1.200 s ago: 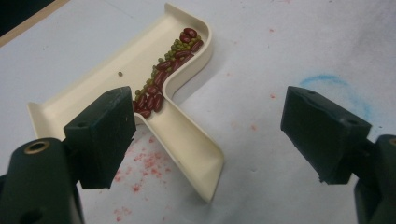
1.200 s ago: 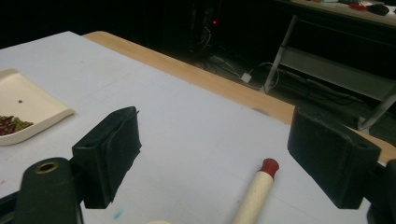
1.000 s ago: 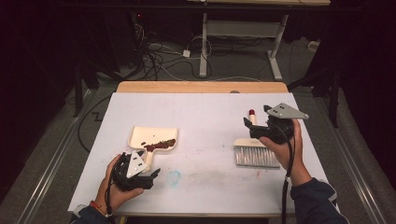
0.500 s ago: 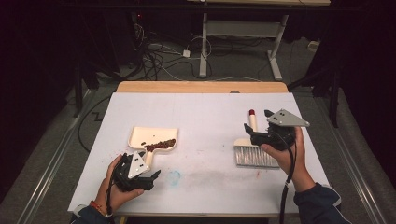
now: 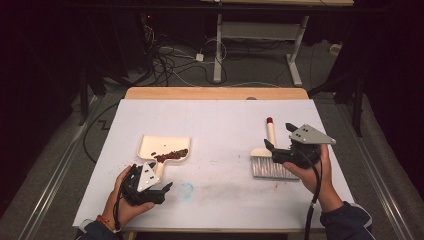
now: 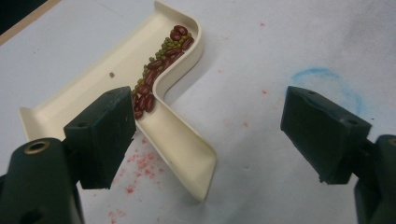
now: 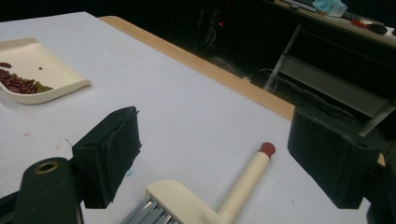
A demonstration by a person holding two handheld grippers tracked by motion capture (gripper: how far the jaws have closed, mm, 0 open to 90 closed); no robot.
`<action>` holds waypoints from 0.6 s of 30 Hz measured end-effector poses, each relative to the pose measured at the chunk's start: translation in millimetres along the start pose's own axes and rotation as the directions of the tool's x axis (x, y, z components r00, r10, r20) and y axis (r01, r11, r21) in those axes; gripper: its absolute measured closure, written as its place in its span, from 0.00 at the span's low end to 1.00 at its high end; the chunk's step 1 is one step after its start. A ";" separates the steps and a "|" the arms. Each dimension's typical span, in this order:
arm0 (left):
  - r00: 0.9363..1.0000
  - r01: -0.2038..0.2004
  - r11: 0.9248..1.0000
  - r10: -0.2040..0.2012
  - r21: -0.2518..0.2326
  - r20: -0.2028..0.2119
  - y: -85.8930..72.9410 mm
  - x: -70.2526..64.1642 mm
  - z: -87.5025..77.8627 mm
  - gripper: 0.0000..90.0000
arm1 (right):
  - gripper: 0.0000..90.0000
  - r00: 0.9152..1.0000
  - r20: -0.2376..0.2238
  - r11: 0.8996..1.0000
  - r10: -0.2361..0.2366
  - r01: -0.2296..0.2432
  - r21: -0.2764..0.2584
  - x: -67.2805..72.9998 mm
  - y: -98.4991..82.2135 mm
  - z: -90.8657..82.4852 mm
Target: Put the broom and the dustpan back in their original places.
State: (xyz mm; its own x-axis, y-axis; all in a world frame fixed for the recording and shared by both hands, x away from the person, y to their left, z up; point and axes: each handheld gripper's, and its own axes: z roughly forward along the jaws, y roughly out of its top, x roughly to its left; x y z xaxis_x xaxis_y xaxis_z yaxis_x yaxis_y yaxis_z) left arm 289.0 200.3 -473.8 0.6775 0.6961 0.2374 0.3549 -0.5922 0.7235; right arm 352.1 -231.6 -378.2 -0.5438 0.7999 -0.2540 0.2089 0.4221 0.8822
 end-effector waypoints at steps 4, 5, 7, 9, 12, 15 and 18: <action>1.000 0.002 1.000 -0.002 0.002 0.003 -0.1 -0.2 0.6 0.20 | 0.19 1.000 -0.008 1.000 -0.001 0.001 -0.003 -0.6 -3.8 -3.4; 1.000 0.001 1.000 -0.002 0.002 0.004 -0.1 -0.2 0.6 0.20 | 0.19 1.000 -0.008 1.000 0.000 0.000 -0.001 -0.9 -4.8 -4.4; 1.000 0.002 1.000 -0.002 0.004 0.002 -0.1 -0.3 0.8 0.20 | 0.19 1.000 -0.009 1.000 0.001 -0.001 -0.003 -1.5 -6.8 -5.8; 1.000 0.010 1.000 -0.010 0.002 0.005 -0.2 0.0 0.7 0.20 | 0.19 1.000 -0.011 1.000 -0.002 0.002 -0.002 -2.0 -9.0 -7.3; 1.000 0.008 1.000 -0.008 0.000 0.001 0.2 -0.1 0.4 0.20 | 0.19 1.000 -0.014 1.000 -0.005 0.005 -0.001 -2.0 -11.7 -8.3; 1.000 0.007 1.000 -0.007 0.000 0.001 0.2 -0.1 0.2 0.20 | 0.19 1.000 -0.002 1.000 -0.022 0.022 0.005 -0.7 -15.2 -9.5; 1.000 0.003 1.000 -0.003 0.005 0.002 0.0 -0.4 0.9 0.20 | 0.19 1.000 -0.010 1.000 -0.028 0.028 0.001 0.0 -19.5 -11.3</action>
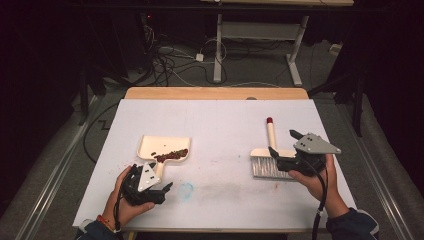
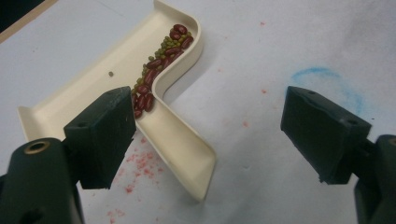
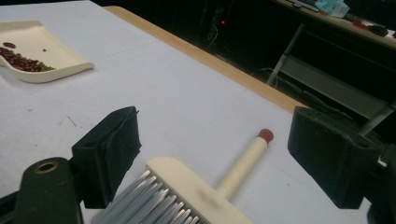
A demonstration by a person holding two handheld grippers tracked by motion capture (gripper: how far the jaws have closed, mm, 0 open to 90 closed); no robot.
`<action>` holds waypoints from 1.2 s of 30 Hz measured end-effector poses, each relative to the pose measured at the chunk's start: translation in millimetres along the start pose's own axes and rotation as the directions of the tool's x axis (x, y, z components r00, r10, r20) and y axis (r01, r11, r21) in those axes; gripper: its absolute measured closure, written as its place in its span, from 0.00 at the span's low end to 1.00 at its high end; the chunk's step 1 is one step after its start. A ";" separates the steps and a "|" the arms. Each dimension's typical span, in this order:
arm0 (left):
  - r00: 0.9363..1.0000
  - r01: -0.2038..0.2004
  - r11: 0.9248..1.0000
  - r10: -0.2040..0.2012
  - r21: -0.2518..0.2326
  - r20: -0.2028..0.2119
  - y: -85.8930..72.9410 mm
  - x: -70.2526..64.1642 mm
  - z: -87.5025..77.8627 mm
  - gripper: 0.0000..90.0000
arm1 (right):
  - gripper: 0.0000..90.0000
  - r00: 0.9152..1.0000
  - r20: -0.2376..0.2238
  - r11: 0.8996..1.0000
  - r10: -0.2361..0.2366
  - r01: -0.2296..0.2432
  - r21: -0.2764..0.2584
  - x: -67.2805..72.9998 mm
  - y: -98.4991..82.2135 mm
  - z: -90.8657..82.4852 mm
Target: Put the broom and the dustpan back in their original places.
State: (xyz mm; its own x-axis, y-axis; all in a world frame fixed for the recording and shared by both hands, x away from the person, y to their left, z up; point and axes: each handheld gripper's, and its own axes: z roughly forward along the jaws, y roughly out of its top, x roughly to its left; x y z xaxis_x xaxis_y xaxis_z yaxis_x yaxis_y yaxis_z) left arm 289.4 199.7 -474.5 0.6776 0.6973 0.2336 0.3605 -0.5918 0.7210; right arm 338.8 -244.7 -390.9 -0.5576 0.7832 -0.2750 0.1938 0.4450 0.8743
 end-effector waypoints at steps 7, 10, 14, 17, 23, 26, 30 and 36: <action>1.000 -0.004 1.000 0.004 0.004 -0.003 0.2 -0.4 0.2 0.20 | 0.19 1.000 -0.001 1.000 -0.005 0.005 0.002 0.5 -11.9 -7.9; 1.000 -0.009 1.000 0.009 0.006 -0.002 0.4 -1.0 0.5 0.20 | 0.19 1.000 -0.004 1.000 0.000 0.000 0.010 -0.9 -18.1 -10.9; 1.000 -0.006 1.000 0.006 0.005 0.003 0.5 -1.1 1.0 0.20 | 0.19 1.000 -0.012 1.000 0.008 -0.008 0.012 -2.2 -26.7 -15.1; 1.000 -0.010 1.000 0.010 0.003 0.002 0.9 -1.3 1.1 0.20 | 0.19 0.999 -0.030 1.000 0.013 -0.013 0.012 -2.6 -33.2 -17.6; 1.000 -0.008 1.000 0.008 0.001 0.005 1.1 -1.4 1.4 0.20 | 0.19 1.000 -0.029 0.999 0.008 -0.007 0.037 -1.8 -46.4 -20.2; 1.000 -0.011 1.000 0.011 0.001 0.008 0.8 -1.7 1.4 0.20 | 0.19 0.999 -0.031 0.999 0.004 -0.003 0.048 0.0 -53.2 -20.1; 1.000 -0.010 1.000 0.010 0.000 0.010 -0.5 -1.1 0.6 0.20 | 0.19 0.999 -0.033 0.998 0.000 0.002 0.065 2.1 -63.0 -19.6; 1.000 -0.005 1.000 0.005 -0.004 0.012 -2.0 -1.2 0.0 0.20 | 0.19 0.999 -0.049 0.996 0.008 -0.004 0.086 6.3 -76.4 -17.9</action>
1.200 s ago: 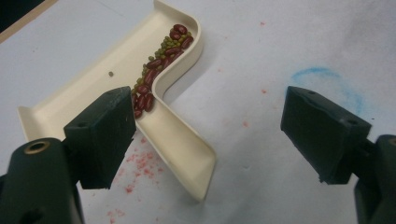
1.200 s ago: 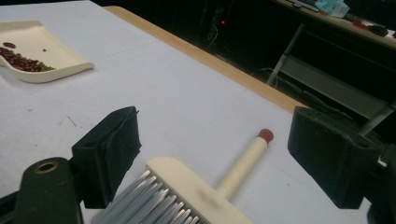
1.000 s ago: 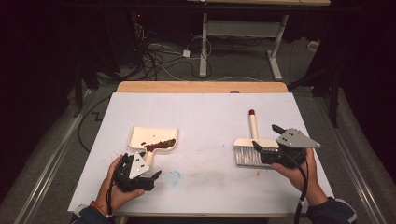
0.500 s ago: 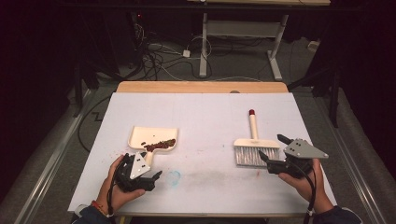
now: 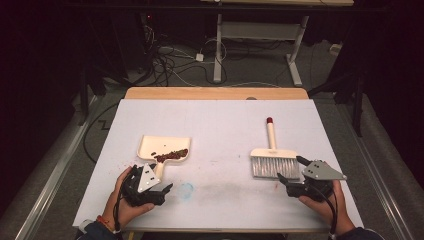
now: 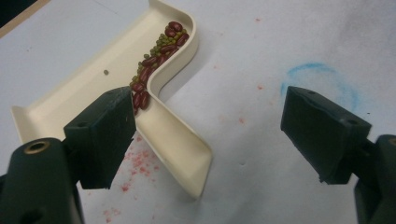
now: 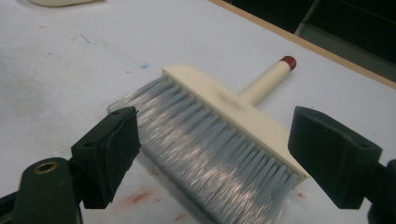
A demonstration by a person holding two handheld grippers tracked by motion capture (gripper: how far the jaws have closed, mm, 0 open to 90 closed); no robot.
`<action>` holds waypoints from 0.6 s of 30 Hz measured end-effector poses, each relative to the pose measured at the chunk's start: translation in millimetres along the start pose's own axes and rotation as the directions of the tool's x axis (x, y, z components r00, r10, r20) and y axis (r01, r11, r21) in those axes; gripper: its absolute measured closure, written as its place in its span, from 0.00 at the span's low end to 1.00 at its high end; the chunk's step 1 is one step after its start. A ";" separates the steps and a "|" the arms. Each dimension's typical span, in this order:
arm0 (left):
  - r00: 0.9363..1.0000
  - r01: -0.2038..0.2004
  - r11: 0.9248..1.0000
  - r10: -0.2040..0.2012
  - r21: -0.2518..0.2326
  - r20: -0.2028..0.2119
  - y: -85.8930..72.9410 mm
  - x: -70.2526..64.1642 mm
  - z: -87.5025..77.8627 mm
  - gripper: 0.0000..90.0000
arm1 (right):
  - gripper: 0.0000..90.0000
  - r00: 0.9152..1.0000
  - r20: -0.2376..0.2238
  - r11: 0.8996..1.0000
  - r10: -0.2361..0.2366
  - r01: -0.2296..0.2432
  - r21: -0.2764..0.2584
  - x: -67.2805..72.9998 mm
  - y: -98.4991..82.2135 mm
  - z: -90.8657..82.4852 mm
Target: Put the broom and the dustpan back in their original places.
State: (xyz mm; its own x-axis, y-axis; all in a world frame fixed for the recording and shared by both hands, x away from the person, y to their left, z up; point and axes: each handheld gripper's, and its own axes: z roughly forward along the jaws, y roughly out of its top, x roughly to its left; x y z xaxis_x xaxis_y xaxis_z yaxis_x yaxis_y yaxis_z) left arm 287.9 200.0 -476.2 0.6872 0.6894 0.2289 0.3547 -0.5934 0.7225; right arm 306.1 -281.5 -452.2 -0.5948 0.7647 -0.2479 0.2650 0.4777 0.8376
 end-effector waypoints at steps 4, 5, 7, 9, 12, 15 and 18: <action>1.000 -0.014 1.000 0.014 0.003 0.005 -0.3 -1.2 0.3 0.20 | 0.19 1.000 -0.011 1.000 0.005 -0.005 -0.017 1.9 -5.2 -1.3; 1.000 -0.015 1.000 0.015 0.002 0.006 -0.4 -1.1 0.4 0.20 | 0.19 1.000 -0.013 1.000 0.007 -0.007 -0.015 2.1 -6.4 -1.0; 1.000 -0.010 1.000 0.010 -0.001 0.005 -0.5 -0.6 0.8 0.20 | 0.18 1.000 -0.019 1.000 0.008 -0.008 -0.009 3.2 -8.6 -0.5; 1.000 -0.005 1.000 0.005 -0.001 0.007 -0.8 -0.1 0.5 0.20 | 0.18 1.000 -0.023 1.000 0.005 -0.005 -0.002 3.8 -9.3 0.4; 1.000 -0.002 1.000 0.002 0.000 0.005 -2.3 -0.8 -0.6 0.20 | 0.18 1.000 -0.025 1.000 0.007 -0.007 -0.003 4.1 -8.4 1.2; 1.000 -0.003 1.000 0.003 0.006 0.001 -4.2 -1.1 -2.5 0.20 | 0.18 0.999 -0.036 1.000 0.004 -0.005 -0.003 5.5 -7.4 3.2; 1.000 -0.001 1.000 0.001 -0.003 -0.007 -4.6 -1.2 -4.6 0.20 | 0.18 0.999 -0.038 1.000 -0.005 0.005 0.005 7.2 -5.2 5.7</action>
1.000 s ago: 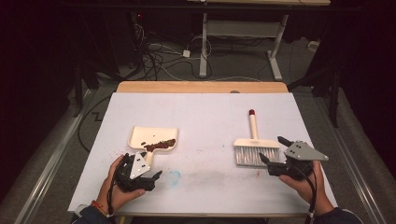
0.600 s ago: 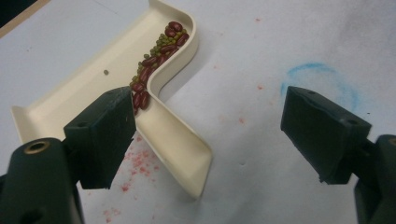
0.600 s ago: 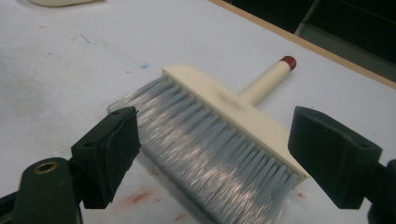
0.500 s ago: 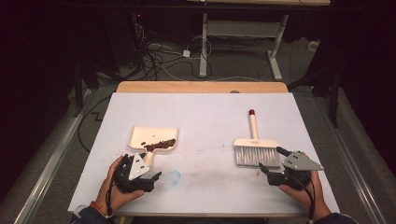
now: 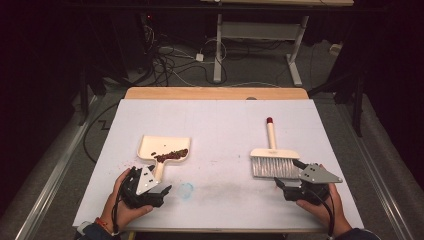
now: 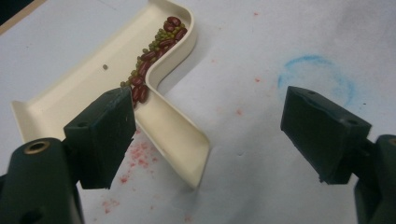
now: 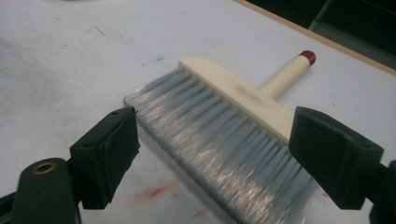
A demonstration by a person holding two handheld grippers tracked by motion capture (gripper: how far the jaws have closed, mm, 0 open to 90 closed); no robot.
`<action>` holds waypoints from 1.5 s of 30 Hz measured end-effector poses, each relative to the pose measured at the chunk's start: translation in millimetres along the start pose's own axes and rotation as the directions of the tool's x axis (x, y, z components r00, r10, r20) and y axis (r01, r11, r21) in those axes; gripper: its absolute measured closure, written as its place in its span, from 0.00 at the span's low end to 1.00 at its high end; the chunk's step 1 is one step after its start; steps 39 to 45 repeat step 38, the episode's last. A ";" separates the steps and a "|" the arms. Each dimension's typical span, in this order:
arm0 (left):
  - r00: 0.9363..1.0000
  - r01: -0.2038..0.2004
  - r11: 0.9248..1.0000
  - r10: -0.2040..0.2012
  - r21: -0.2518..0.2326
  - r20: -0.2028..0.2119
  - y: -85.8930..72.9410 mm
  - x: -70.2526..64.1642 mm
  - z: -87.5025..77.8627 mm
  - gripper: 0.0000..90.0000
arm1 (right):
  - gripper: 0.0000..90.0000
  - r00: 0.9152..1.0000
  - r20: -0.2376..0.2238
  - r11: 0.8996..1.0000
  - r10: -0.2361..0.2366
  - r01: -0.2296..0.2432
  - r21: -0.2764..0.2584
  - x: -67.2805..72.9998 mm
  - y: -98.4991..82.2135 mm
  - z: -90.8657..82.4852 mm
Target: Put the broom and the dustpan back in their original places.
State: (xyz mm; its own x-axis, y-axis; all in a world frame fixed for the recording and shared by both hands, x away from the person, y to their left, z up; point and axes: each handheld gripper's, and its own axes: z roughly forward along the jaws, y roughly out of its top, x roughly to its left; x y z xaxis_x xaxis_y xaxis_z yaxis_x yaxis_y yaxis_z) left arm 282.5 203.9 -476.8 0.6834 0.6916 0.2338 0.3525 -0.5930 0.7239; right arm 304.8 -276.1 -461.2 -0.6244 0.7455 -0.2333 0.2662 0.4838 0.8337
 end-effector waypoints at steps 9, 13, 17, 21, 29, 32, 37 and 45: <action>1.000 -0.019 1.000 0.019 0.007 -0.011 1.0 -3.0 -0.7 0.20 | 0.18 1.000 0.008 1.000 -0.003 0.003 -0.019 3.6 4.9 -6.0; 1.000 -0.018 1.000 0.018 0.012 -0.013 0.9 -1.8 -0.2 0.20 | 0.18 1.000 0.015 1.000 -0.006 0.006 -0.027 1.7 5.6 -6.8; 1.000 -0.018 1.000 0.018 0.017 -0.014 0.3 -1.6 -0.3 0.20 | 0.18 1.000 0.015 1.000 -0.004 0.005 -0.025 0.7 5.7 -5.6; 1.000 -0.016 1.000 0.016 0.016 -0.015 0.4 -1.5 -0.3 0.20 | 0.18 1.000 0.012 1.000 -0.010 0.011 -0.022 1.9 6.3 -4.7; 1.000 -0.008 1.000 0.008 0.013 -0.014 0.4 0.4 1.3 0.20 | 0.18 1.000 0.017 1.000 -0.006 0.006 -0.018 1.6 6.5 -3.7; 1.000 -0.008 1.000 0.008 0.009 -0.016 0.9 0.9 0.7 0.20 | 0.18 1.000 0.020 1.000 -0.011 0.011 -0.015 1.9 6.5 -3.5; 1.000 -0.009 1.000 0.009 0.007 -0.014 4.2 1.5 2.8 0.20 | 0.18 1.000 0.025 1.000 -0.006 0.006 -0.013 1.3 5.2 -4.7; 1.000 -0.005 1.000 0.005 0.001 -0.013 5.0 1.8 3.6 0.20 | 0.18 0.999 0.032 1.000 -0.005 0.006 -0.009 1.2 5.2 -5.4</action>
